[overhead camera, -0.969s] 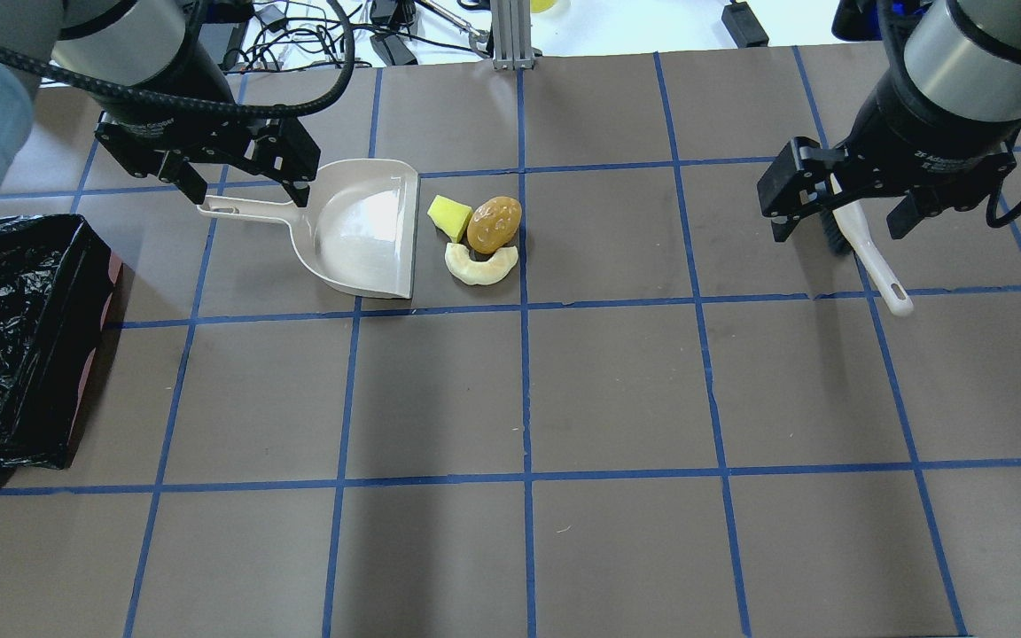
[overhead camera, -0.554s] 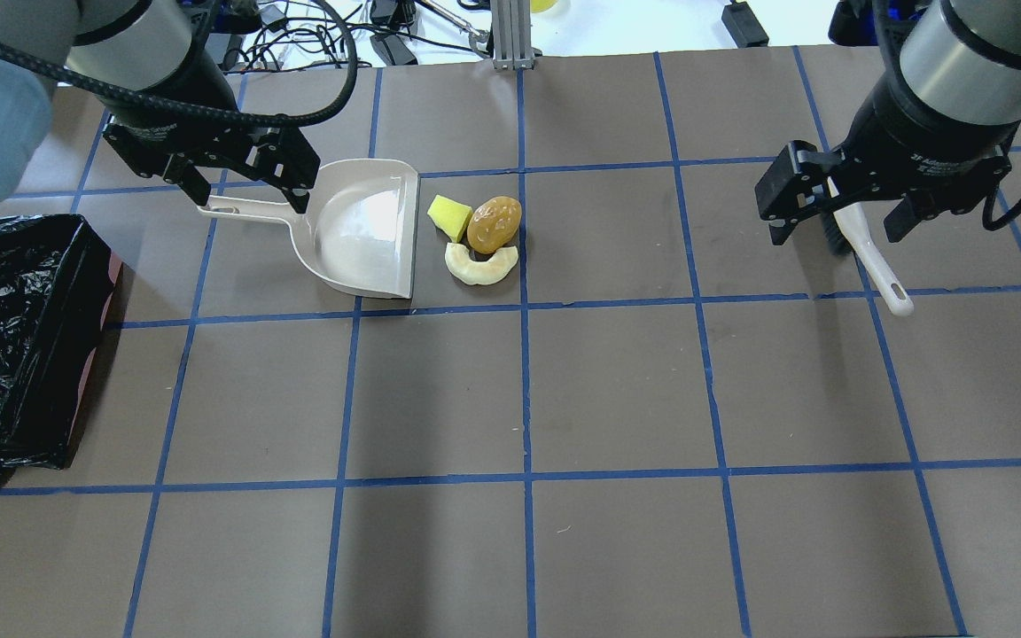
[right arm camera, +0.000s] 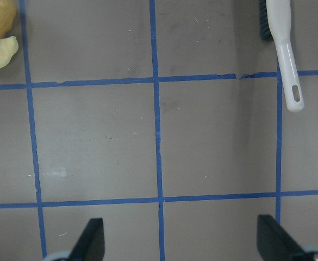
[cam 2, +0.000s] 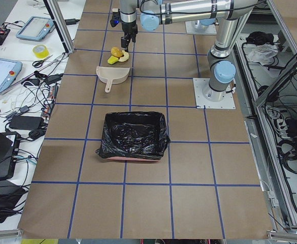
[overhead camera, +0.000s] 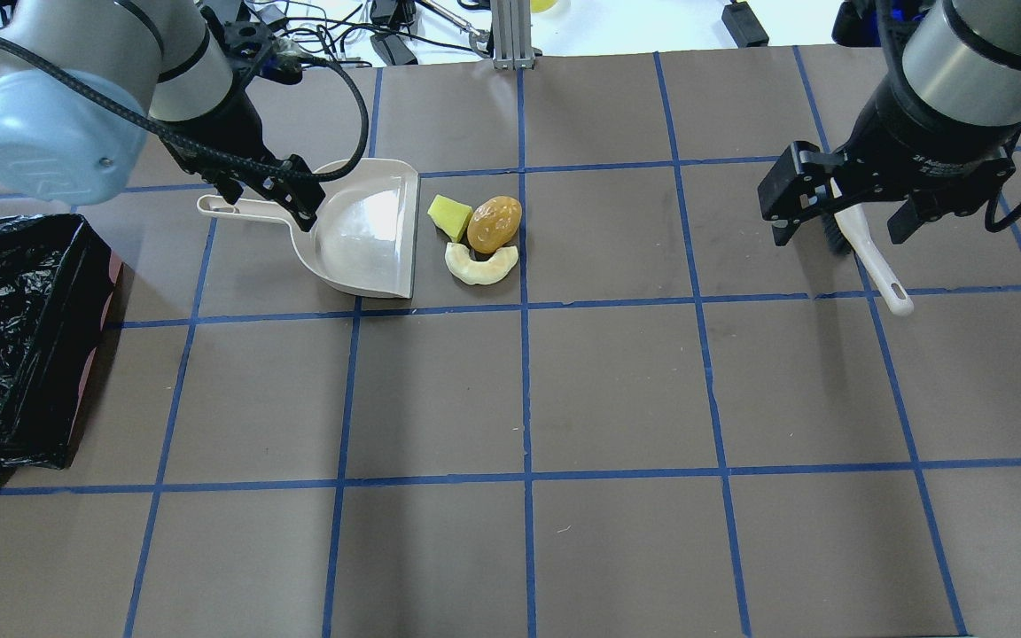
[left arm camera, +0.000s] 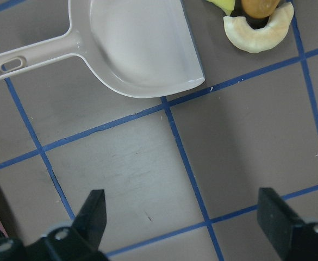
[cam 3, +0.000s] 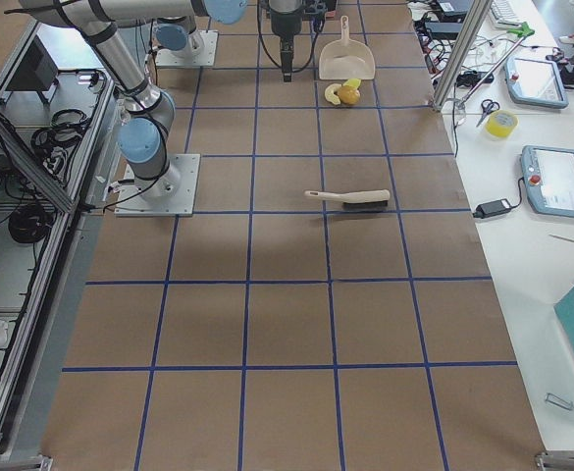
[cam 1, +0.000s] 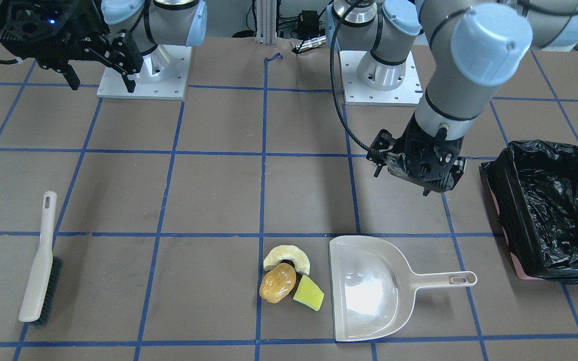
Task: Sweep and dump trash into bin
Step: 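Grasp the white dustpan handle with the left gripper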
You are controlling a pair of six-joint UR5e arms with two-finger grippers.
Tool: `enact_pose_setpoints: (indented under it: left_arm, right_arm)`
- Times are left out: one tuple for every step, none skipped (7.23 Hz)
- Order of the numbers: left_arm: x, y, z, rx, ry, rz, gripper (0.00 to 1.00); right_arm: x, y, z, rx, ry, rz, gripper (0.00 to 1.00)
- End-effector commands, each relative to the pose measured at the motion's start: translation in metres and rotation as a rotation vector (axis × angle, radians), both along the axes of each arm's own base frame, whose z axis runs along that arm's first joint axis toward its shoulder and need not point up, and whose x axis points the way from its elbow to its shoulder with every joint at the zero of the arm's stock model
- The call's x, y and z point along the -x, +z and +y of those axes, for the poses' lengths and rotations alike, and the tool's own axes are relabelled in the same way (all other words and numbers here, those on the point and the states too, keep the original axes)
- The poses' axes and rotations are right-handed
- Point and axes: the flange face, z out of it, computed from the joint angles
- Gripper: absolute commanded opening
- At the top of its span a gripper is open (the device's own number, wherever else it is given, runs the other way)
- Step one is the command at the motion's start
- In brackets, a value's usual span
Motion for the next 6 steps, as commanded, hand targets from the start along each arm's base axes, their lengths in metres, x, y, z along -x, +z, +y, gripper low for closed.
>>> enact_pose_setpoints:
  left_arm:
    - [-0.031,-0.065,-0.039,-0.002,-0.227,-0.001,1.00]
    - [-0.042,-0.079,-0.055,0.029,-0.368,-0.009,1.00]
    - [-0.060,-0.094,-0.067,0.031,-0.468,-0.014,1.00]
    - [-0.082,-0.109,-0.076,0.032,-0.524,-0.014,1.00]
    - [-0.093,-0.121,-0.079,0.014,-0.610,-0.006,1.00]
    - [-0.100,-0.121,-0.084,0.019,-0.679,-0.009,1.00]
  right_arm:
    - [0.003,0.001,-0.001,0.007,0.002,0.006,1.00]
    - [0.011,0.000,-0.002,0.001,-0.006,0.065,1.00]
    - [0.025,-0.001,-0.005,-0.004,0.022,0.092,1.00]
    - [0.051,-0.003,-0.011,-0.021,0.092,0.096,1.00]
    - [0.089,-0.005,-0.014,-0.033,0.114,0.092,1.00]
    - [0.125,-0.013,-0.015,-0.050,0.154,0.082,1.00]
